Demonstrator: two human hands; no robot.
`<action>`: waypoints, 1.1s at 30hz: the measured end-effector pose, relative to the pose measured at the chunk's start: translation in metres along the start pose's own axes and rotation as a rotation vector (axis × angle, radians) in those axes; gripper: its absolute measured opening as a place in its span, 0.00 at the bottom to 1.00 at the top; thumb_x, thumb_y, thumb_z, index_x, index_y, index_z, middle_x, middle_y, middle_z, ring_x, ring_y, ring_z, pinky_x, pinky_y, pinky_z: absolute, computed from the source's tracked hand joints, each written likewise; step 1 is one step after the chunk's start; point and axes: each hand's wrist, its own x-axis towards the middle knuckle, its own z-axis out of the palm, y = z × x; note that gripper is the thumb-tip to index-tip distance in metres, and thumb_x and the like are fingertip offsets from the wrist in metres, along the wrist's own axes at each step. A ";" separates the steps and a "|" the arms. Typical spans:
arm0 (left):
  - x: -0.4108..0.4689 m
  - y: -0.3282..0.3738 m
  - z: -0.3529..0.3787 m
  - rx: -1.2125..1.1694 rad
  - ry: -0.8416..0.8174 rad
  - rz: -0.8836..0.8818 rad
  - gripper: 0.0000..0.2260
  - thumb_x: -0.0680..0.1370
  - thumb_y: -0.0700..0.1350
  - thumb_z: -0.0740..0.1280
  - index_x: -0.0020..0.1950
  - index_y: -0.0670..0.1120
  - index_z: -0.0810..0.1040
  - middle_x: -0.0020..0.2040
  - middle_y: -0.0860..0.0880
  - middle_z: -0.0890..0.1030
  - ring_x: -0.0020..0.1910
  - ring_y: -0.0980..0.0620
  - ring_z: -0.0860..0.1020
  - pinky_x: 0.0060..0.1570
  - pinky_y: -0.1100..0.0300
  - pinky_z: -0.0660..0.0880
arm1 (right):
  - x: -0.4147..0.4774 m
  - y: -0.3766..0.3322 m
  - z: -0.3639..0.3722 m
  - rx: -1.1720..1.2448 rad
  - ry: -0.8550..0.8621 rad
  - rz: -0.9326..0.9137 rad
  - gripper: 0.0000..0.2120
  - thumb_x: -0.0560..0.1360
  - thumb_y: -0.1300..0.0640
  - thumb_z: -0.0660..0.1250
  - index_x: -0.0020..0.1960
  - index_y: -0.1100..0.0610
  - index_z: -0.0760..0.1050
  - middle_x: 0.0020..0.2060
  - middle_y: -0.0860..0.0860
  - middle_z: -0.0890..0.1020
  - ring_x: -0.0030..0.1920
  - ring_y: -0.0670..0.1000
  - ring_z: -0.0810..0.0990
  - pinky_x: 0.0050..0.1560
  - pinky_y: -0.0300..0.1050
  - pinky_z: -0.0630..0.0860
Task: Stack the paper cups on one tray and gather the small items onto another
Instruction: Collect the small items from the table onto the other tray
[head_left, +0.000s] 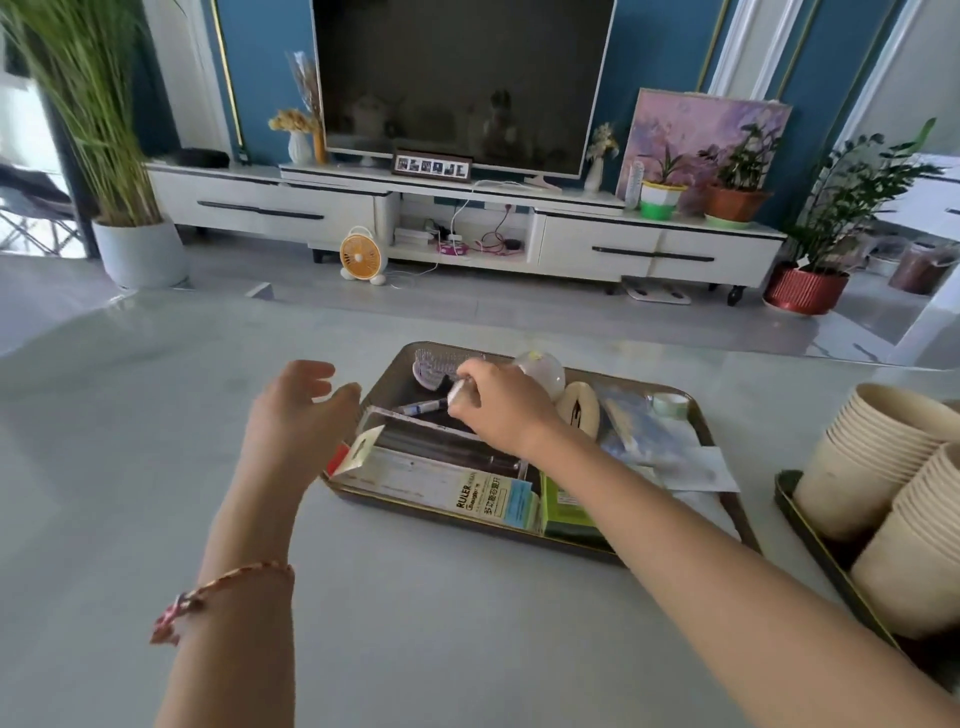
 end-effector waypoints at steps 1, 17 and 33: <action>-0.004 -0.001 0.001 0.026 0.005 -0.009 0.17 0.76 0.43 0.66 0.64 0.43 0.72 0.63 0.41 0.75 0.59 0.41 0.75 0.60 0.51 0.71 | -0.004 -0.002 -0.002 0.013 0.003 0.015 0.17 0.77 0.54 0.60 0.64 0.59 0.71 0.57 0.59 0.79 0.54 0.58 0.77 0.53 0.52 0.76; -0.027 -0.032 0.019 0.102 0.052 -0.091 0.08 0.75 0.37 0.61 0.37 0.43 0.74 0.36 0.42 0.73 0.38 0.47 0.67 0.39 0.60 0.63 | -0.194 -0.009 -0.005 1.258 -0.004 0.505 0.04 0.77 0.65 0.62 0.46 0.63 0.76 0.36 0.55 0.80 0.30 0.48 0.78 0.31 0.38 0.77; -0.090 -0.033 -0.035 0.233 -0.087 -0.274 0.08 0.71 0.35 0.64 0.33 0.42 0.69 0.31 0.44 0.71 0.30 0.46 0.68 0.30 0.61 0.63 | -0.184 -0.010 0.004 1.403 0.054 0.828 0.07 0.81 0.59 0.53 0.54 0.64 0.63 0.33 0.63 0.78 0.19 0.54 0.79 0.19 0.40 0.76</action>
